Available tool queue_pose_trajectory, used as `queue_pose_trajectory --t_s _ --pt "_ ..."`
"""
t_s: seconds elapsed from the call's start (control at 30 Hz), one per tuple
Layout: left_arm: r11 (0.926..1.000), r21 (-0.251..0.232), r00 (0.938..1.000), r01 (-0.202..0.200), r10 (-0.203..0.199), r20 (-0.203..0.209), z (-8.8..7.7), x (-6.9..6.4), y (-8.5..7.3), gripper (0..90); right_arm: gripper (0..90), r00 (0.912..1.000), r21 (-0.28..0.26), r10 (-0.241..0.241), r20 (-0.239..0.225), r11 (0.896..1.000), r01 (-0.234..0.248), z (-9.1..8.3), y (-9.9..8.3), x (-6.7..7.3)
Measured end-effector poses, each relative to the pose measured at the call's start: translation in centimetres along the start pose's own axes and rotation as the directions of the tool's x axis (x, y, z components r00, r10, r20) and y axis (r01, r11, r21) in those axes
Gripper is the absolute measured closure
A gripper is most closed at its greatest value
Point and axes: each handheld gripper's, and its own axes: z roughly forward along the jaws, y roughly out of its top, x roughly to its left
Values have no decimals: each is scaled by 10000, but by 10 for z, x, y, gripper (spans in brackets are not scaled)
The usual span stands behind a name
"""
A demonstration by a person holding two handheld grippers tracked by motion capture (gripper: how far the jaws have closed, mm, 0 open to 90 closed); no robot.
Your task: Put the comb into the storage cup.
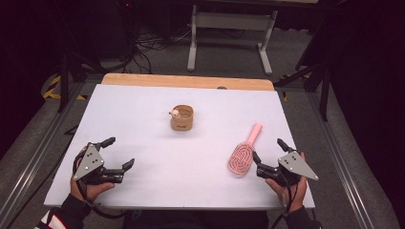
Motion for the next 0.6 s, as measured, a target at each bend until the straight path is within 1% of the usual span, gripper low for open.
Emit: queue_pose_trajectory --t_s 0.07,0.1,0.17,0.2,0.27,0.3,0.33,0.43,0.47,0.5,0.53,0.57,0.6 --pt "9999 66 9999 121 -122 109 1 -1 -1 81 96 9999 69 -157 -57 9999 158 2 -2 1" --pt "9998 92 9998 152 -154 149 2 -1 -2 81 96 9999 69 -157 -57 9999 158 2 -2 1" --pt "9998 174 9998 -10 6 206 2 -2 -3 83 96 9999 87 -54 -107 9999 55 2 -3 1" --pt "9997 220 9995 102 -108 298 3 -1 -4 82 95 9999 74 -62 -96 10000 62 2 -2 0" --pt "9997 216 9996 60 -67 286 3 -1 -5 83 95 9999 61 -37 -122 10000 37 3 -1 0" --pt "9997 249 9994 -22 14 335 3 -1 -5 83 95 9999 61 -37 -122 10000 37 3 -1 0" --pt "9997 246 9993 -30 21 384 2 -1 -5 83 96 9998 113 -172 -65 9998 173 4 0 1" --pt "9997 261 9992 25 -35 387 3 0 -5 85 111 9998 248 -206 9 9995 206 6 1 0" --pt "9997 256 9992 55 -65 407 2 0 -6 84 123 10000 248 -41 -78 9997 43 9 2 -4" --pt "9996 257 9990 108 -119 430 3 0 -6 84 123 10000 248 -41 -78 9997 43 9 2 -4" --pt "9997 239 9988 50 -61 476 3 0 -6 83 122 9999 336 45 -159 9994 -40 11 2 -5" --pt "9998 171 9981 75 -85 611 2 1 -7 77 128 9999 359 45 -108 9993 -41 13 4 -7" --pt "9999 124 9975 96 -105 696 2 1 -7 63 140 9997 319 84 -219 9995 -77 15 6 -10"
